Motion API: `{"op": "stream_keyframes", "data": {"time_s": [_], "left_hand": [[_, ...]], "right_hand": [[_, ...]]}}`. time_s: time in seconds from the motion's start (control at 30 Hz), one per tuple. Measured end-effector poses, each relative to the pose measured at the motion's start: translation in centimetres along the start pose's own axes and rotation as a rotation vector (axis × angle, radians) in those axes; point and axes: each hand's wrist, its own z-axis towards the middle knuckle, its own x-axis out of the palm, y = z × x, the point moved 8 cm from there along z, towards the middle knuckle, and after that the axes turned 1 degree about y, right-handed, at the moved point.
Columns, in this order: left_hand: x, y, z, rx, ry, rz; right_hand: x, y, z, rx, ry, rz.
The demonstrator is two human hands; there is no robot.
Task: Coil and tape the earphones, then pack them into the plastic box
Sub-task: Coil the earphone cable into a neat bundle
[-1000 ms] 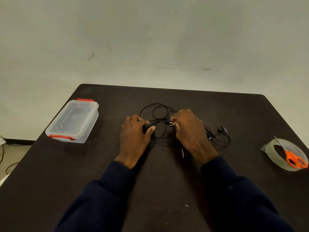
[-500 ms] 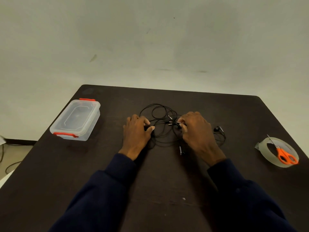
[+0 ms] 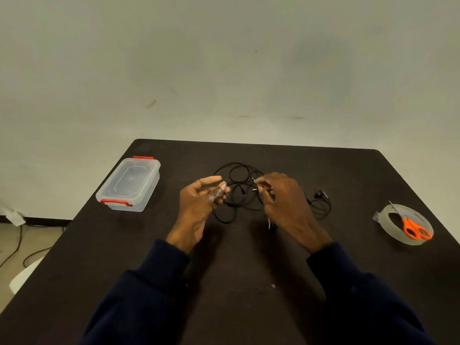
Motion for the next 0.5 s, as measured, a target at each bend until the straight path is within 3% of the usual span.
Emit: {"op": "stream_keyframes", "data": {"time_s": [0.07, 0.2, 0.27, 0.4, 0.5], "left_hand": [[0.3, -0.6, -0.9, -0.017, 0.034, -0.120], [0.5, -2.6, -2.7, 0.053, 0.082, -0.114], [-0.5, -3.9, -3.2, 0.176, 0.040, 0.063], [-1.2, -6.3, -4.3, 0.470, 0.006, 0.671], [-0.3, -6.2, -4.8, 0.476, 0.116, 0.775]], "right_hand": [[0.3, 1.6, -0.3, 0.002, 0.064, 0.156], [0.9, 4.4, -1.2, 0.010, 0.261, 0.349], [0.5, 5.1, -1.4, 0.008, 0.294, 0.370], [-1.3, 6.1, -1.0, 0.005, 0.296, 0.385], [-2.4, 6.9, -0.4, 0.005, 0.312, 0.437]]}}
